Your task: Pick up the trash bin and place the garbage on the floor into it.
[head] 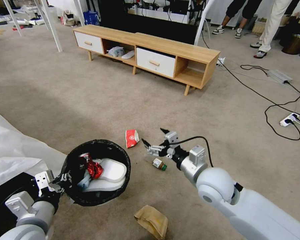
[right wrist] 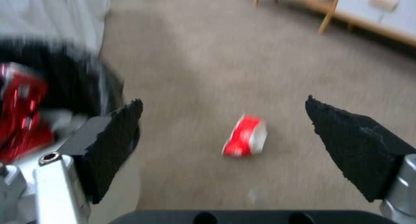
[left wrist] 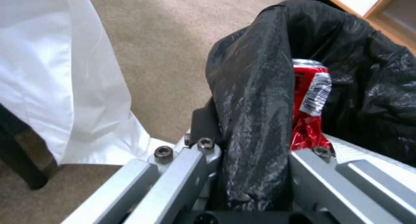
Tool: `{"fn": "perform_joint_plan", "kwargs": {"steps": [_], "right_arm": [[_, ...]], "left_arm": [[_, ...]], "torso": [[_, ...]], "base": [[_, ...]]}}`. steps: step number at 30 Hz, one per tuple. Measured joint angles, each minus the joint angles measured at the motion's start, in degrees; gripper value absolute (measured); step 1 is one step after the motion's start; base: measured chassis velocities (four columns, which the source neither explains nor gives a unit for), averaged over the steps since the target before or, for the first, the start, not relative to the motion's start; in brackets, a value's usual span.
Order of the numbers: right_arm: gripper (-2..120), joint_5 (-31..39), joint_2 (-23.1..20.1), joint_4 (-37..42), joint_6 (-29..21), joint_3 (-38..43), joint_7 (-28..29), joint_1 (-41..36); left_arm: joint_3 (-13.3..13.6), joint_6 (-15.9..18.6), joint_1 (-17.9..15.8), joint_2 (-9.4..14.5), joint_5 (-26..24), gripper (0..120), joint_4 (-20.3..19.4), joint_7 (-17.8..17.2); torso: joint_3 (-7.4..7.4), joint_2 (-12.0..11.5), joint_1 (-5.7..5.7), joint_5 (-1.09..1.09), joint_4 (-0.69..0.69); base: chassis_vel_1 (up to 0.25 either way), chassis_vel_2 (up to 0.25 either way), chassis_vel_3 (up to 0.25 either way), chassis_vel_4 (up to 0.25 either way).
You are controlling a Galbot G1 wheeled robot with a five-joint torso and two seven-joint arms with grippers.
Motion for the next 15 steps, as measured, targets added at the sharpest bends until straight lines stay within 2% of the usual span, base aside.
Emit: {"fn": "perform_joint_plan", "kwargs": {"steps": [6, 10, 15], "right_arm": [[100, 7.01, -2.09, 0.68, -5.92, -2.46, 1.92, 0.65], [100, 14.21, -3.34, 2.04, -12.67, -4.89, 6.16, 1.88], [100, 17.77, -4.44, 2.58, -17.37, -6.61, 8.38, 2.97]], "left_arm": [[0.47, 0.08, -1.50, 0.21, -0.45, 0, 0.60, -0.03], [1.52, 0.14, -2.34, 0.29, -0.45, 0, 0.62, 0.14], [2.01, 0.17, -2.86, 0.17, -0.26, 0, 0.62, 0.29]], "torso": [[0.00, 0.00, 0.00, 0.00, 0.00], [0.00, 0.00, 0.00, 0.01, 0.00], [0.00, 0.00, 0.00, 0.01, 0.00]], "base": [[0.000, 0.000, 0.000, 0.000], [0.000, 0.000, 0.000, 0.000], [0.000, 0.000, 0.000, 0.000]]}}
